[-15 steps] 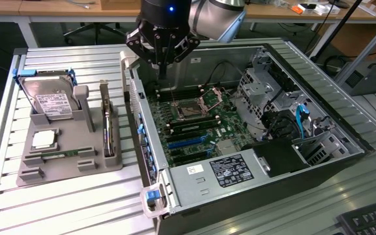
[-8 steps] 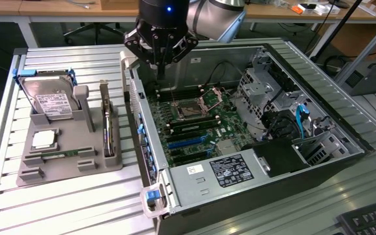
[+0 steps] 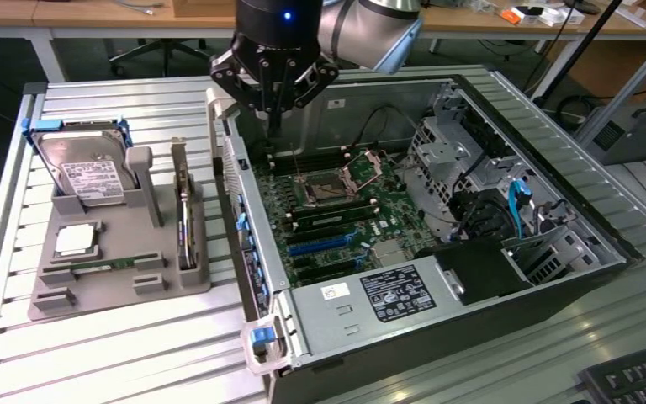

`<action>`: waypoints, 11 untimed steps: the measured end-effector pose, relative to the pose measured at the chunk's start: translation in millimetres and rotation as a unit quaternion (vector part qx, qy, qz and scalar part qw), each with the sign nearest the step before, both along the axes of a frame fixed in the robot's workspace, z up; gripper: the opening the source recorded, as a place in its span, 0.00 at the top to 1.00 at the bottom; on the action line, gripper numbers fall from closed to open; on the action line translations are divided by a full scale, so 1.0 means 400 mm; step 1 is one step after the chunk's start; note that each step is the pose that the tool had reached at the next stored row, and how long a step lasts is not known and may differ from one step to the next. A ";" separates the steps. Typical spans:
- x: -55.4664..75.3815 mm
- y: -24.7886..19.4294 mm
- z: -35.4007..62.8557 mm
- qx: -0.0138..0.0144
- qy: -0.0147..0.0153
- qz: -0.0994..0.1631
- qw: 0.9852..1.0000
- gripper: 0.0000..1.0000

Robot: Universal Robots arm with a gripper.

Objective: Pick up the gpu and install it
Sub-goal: 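Reach for the gpu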

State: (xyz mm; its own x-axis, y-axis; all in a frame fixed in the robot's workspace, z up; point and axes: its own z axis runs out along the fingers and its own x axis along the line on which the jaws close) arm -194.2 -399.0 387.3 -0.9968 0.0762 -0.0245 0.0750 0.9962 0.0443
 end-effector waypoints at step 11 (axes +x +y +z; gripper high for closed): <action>-0.017 0.000 -0.001 0.000 0.000 0.000 1.000 0.90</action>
